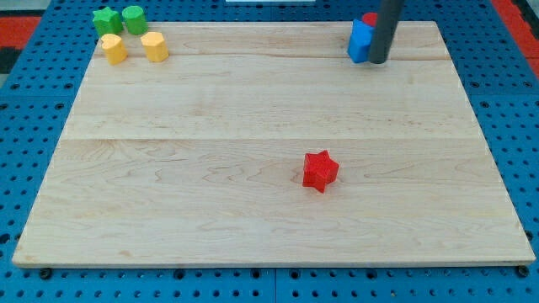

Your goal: Move the red star towards the blue cube

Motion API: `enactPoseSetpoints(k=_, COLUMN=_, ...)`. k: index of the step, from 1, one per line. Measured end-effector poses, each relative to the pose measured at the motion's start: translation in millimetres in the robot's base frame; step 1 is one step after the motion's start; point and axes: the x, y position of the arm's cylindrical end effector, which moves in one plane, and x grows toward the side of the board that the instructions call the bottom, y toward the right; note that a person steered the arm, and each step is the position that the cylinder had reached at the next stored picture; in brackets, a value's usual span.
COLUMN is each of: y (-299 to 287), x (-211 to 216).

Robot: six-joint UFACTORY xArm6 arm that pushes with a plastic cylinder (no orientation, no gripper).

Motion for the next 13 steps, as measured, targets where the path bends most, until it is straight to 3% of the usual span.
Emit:
enactPoseSetpoints(k=1, y=36, x=20)
enactPoseSetpoints(k=2, y=40, x=136)
enactPoseSetpoints(k=4, y=-20, x=267)
enactPoseSetpoints(k=5, y=-134, x=236)
enactPoseSetpoints(k=6, y=-186, x=215)
enactPoseSetpoints(k=7, y=-163, x=161)
enactPoseSetpoints(k=8, y=-103, x=149)
enactPoseSetpoints(k=10, y=-86, x=162)
enactPoseSetpoints(k=13, y=-6, x=156)
